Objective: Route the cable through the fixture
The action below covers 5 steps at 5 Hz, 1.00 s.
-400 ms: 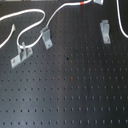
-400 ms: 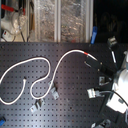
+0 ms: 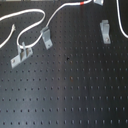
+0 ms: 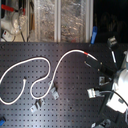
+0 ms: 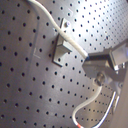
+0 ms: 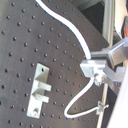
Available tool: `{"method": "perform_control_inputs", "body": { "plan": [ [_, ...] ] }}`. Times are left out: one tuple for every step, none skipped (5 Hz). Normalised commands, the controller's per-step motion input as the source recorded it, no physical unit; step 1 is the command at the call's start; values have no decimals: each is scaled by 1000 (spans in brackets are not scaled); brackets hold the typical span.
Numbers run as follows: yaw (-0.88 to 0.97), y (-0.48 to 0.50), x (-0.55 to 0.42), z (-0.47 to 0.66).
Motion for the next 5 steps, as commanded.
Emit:
{"method": "perform_control_inputs", "body": {
  "plan": [
    [11, 33, -149, 446],
    [-380, 415, 146, 372],
    [-566, 344, 96, 335],
    [-637, 320, 27, 334],
    [-729, 261, -49, 350]
  ]
}}
